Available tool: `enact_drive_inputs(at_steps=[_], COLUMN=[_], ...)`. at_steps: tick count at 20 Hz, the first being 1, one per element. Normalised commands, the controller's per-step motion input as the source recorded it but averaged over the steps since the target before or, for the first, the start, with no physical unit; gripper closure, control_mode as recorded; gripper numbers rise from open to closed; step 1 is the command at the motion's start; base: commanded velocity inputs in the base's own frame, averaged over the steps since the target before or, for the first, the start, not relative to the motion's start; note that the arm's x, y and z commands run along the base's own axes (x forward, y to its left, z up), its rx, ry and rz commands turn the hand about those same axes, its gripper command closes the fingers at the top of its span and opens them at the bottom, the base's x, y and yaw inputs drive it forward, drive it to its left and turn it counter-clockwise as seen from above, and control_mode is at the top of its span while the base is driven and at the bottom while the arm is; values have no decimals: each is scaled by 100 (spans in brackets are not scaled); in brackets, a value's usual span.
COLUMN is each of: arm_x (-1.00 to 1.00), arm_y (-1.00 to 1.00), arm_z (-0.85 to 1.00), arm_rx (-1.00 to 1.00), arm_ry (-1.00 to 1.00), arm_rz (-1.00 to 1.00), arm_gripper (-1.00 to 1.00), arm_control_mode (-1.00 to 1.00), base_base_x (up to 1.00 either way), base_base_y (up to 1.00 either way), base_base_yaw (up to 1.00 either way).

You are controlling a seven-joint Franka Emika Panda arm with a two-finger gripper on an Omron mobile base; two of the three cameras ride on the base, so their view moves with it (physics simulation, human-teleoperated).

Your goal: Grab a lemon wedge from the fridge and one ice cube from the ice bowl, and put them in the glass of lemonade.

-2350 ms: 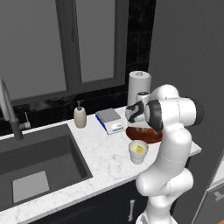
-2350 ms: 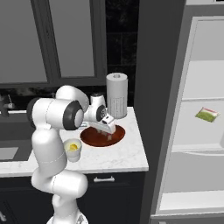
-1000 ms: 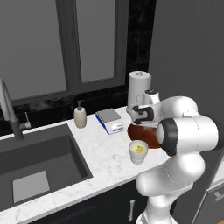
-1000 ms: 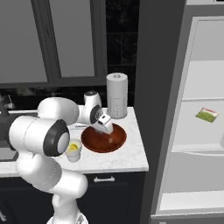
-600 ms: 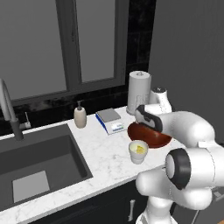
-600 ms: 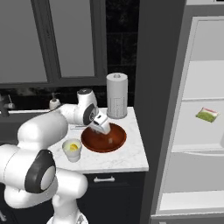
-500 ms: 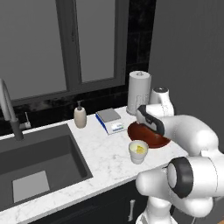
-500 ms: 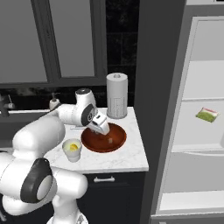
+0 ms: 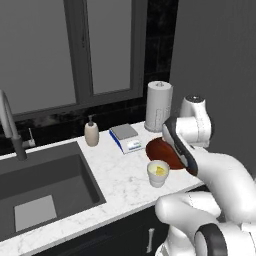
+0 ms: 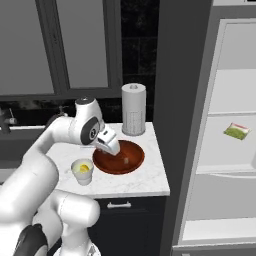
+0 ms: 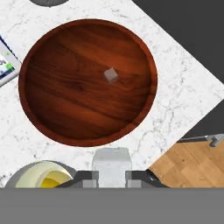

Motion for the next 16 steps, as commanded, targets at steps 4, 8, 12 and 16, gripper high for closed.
enact_drive_inputs(at_steps=[4,8,12,16], arm_x=[-66,-59,-51,-29], arm_y=[21,36,41,47], arm_z=[42,28,19,1], arm_rx=[0,0,0,0], arm_ry=[0,0,0,2], arm_rz=[0,0,0,0], arm_gripper=[100,100,100,100], arm_control_mode=[-100,-100,-100,-100], base_base_x=[0,0,0,0], base_base_y=[0,0,0,0], base_base_yaw=[0,0,0,0])
